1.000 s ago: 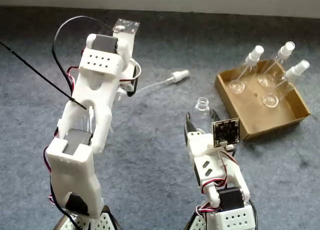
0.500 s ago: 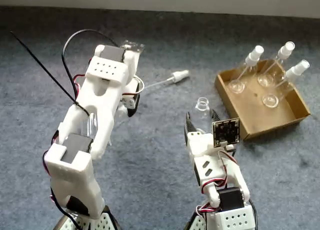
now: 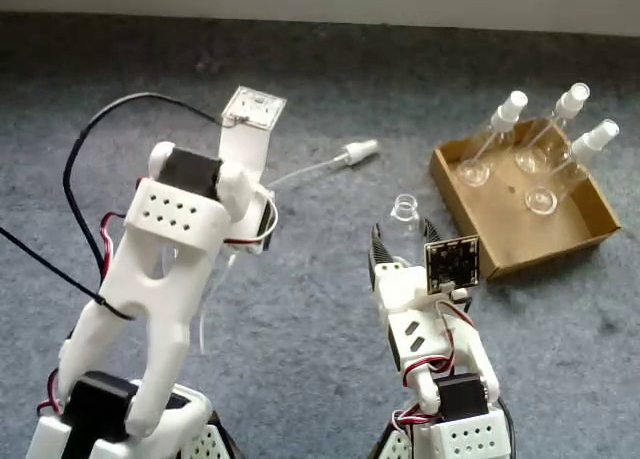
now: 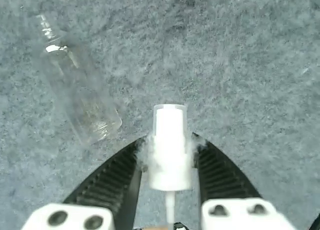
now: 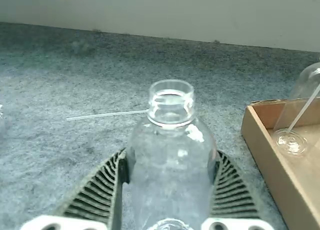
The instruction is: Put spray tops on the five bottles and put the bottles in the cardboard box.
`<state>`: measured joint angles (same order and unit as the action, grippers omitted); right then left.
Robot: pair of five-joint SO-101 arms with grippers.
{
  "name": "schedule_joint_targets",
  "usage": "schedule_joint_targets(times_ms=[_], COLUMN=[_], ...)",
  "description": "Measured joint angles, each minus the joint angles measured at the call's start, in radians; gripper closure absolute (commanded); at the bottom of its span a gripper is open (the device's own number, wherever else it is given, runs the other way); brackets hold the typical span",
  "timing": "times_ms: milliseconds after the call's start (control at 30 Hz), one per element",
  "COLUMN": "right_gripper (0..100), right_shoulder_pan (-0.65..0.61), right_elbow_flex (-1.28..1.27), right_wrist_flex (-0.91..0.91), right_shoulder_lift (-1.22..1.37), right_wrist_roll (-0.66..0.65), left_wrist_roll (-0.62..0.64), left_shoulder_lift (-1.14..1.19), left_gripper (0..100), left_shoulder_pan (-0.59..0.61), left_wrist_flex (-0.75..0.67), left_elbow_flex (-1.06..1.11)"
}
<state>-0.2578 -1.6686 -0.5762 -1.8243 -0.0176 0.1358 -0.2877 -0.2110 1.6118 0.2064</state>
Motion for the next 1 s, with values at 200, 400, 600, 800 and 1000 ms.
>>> schedule_joint_targets(times_ms=[200,400,600,800,1000], right_gripper=[89.6,89.6,89.6,89.6,89.6], right_shoulder_pan=[0.0,0.0,0.0,0.0,0.0], right_elbow_flex=[0.0,0.0,0.0,0.0,0.0], right_wrist_flex=[0.0,0.0,0.0,0.0,0.0], right_shoulder_lift=[0.0,0.0,0.0,0.0,0.0], right_wrist_roll=[0.0,0.0,0.0,0.0,0.0], left_wrist_roll=[0.0,0.0,0.0,0.0,0.0], left_shoulder_lift=[-0.114,-0.132,-0.133,-0.135,-0.141], left_gripper=[99,99,99,88,87], left_shoulder_pan=[0.0,-0.006,-0.002,-0.003,-0.003], left_wrist_flex=[-0.348,-0.68,-0.875,-1.016,-1.06], left_elbow_flex=[0.361,0.624,0.781,0.899,0.931])
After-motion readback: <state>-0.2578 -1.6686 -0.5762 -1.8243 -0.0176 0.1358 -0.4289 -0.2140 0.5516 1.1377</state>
